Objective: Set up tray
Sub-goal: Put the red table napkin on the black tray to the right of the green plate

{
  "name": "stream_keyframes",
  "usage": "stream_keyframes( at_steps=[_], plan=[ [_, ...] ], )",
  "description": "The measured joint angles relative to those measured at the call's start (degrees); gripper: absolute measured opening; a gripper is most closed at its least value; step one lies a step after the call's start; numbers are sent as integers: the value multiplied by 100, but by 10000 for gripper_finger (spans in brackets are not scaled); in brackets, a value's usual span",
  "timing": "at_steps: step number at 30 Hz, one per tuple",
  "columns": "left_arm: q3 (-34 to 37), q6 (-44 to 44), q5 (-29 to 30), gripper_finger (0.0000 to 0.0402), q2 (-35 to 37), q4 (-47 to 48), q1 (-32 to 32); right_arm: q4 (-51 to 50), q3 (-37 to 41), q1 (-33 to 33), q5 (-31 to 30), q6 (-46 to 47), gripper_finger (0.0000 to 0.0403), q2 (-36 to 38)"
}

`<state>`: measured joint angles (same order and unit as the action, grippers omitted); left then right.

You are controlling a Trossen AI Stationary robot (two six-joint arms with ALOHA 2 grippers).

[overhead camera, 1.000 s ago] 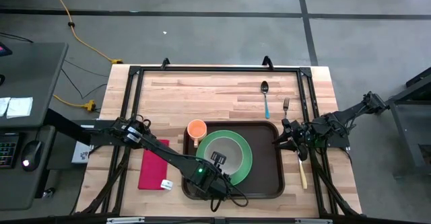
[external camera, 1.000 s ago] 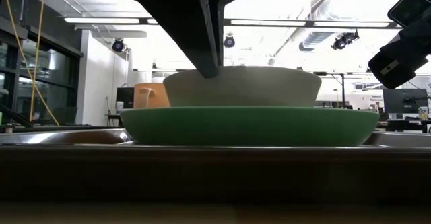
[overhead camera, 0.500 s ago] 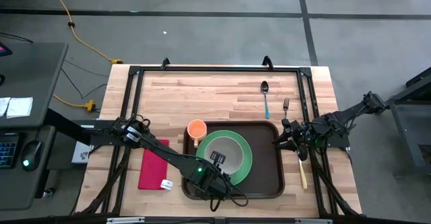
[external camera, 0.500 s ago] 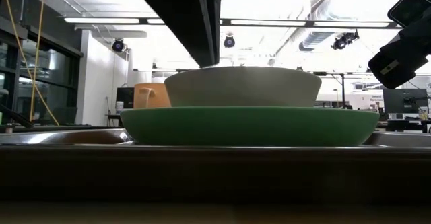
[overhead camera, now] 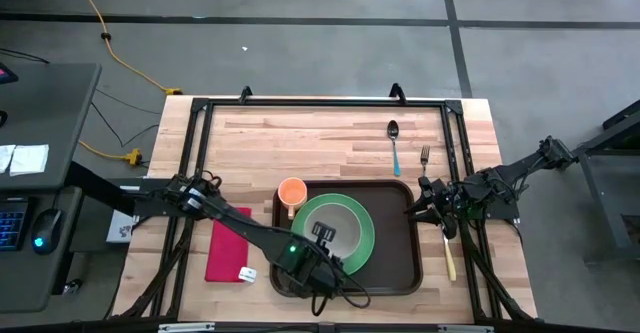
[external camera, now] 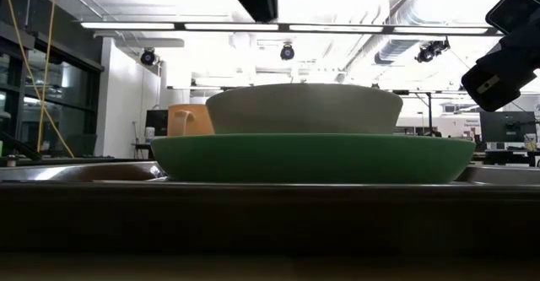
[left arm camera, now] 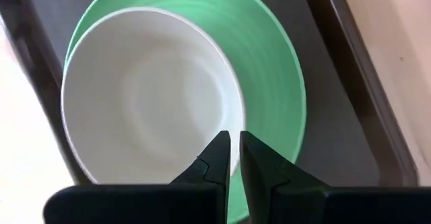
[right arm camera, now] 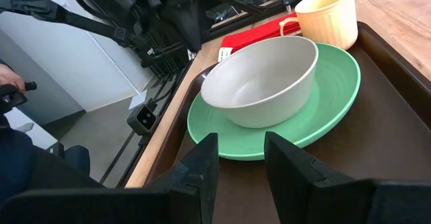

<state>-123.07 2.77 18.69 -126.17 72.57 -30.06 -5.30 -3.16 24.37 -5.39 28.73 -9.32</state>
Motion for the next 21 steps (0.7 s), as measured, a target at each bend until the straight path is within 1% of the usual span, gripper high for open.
stream_keyframes(
  at_steps=[5,8,15,21],
  plan=[
    [-231,355,-5,62,3,548,-125,0,0,-1,1,0,99,2],
    [-373,753,41,62,2,979,-246,0,0,-1,1,-1,99,0],
    [-458,1822,52,62,4,1680,-616,0,0,1,1,40,99,1],
    [-452,2509,-12,62,0,1751,-854,0,0,1,1,107,99,0]
  ],
)
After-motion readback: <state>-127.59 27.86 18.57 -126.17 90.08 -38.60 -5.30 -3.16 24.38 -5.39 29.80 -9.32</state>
